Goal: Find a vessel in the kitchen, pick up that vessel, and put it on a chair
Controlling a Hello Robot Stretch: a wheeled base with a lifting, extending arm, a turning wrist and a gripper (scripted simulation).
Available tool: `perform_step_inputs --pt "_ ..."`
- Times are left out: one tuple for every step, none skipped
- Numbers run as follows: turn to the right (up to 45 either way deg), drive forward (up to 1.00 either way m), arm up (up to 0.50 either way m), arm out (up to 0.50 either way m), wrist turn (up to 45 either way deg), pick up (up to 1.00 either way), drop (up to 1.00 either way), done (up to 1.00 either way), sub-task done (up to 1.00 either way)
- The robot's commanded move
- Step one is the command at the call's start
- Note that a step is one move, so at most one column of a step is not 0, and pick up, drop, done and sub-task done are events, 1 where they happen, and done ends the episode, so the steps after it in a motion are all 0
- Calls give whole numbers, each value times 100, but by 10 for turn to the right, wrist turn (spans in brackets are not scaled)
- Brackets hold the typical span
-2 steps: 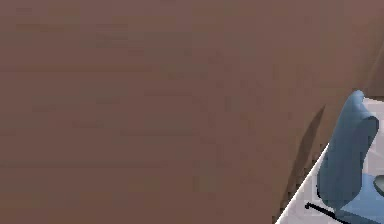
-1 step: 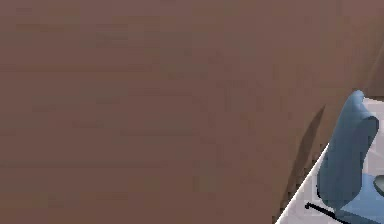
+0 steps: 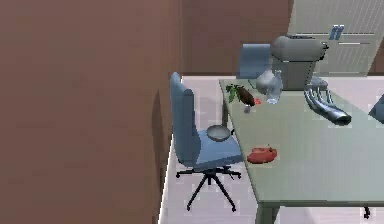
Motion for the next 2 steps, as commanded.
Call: perform_step_inputs --pt "90 0 0 0 0 0 0 0 0" --pt "-420 0 0 0 0 0 0 0 0"
